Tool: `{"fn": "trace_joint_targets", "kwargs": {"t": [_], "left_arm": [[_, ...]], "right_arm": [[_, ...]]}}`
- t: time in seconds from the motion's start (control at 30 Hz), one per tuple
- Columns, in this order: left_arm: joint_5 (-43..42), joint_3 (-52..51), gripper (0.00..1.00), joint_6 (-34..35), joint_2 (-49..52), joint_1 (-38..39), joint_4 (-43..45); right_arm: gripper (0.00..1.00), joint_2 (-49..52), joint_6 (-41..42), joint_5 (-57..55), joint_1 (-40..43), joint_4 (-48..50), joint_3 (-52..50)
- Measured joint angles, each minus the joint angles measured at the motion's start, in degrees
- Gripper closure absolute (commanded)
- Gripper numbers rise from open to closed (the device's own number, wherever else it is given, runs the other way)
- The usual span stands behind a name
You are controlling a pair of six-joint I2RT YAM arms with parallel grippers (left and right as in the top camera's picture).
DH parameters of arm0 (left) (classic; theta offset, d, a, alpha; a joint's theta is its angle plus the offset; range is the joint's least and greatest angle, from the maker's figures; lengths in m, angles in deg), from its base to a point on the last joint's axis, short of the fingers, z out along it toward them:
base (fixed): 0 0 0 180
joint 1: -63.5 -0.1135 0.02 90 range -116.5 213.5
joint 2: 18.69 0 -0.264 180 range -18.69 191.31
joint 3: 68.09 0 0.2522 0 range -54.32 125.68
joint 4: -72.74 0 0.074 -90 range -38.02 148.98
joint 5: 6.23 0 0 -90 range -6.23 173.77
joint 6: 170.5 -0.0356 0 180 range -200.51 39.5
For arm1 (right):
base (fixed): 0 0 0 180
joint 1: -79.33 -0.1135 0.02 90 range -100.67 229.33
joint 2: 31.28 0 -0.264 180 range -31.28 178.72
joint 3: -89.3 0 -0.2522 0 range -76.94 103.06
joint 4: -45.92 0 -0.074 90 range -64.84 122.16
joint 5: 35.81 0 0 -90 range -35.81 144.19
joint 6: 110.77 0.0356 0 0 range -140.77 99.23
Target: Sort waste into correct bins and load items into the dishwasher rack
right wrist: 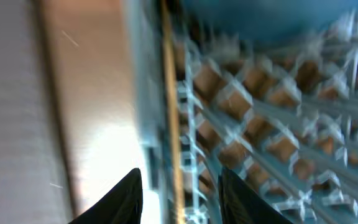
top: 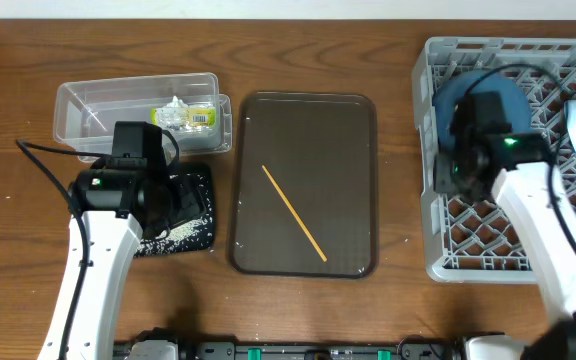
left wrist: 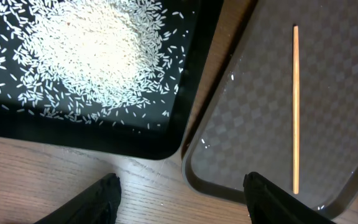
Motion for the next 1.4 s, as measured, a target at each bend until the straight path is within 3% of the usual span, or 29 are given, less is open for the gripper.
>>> {"fn": "trace_joint_targets", "kwargs": {"t": [0.2,0.37,0.9,1.03,1.2,1.4], "left_arm": [[0.02,0.0,0.34,0.0,0.0,0.0,0.0],[0.02,0.0,0.34,0.0,0.0,0.0,0.0],[0.02,0.0,0.33,0.0,0.0,0.0,-0.02],[0.0,0.0,0.33,0.0,0.0,0.0,0.0],[0.0,0.0,0.34,0.0,0.0,0.0,-0.04],[0.0,0.0,0.33,0.0,0.0,0.0,0.0]], "right_arm": [[0.53,-4.85,-2.14,11.41,-4.61,5.95,3.21],[0.43,-2.38,-3.19,16.81,-13.27,6.82,3.19],[0.48,21.84,-3.85,19.45,-34.91,12.66,3.17],[0.59,26.86,-2.67,17.22,-37.46,12.66,3.15],[0.99,28.13,0.31,12.94,-38.38,12.66,3.5],[0.99,28.13,1.64,11.67,-38.18,11.96,3.61]]}}
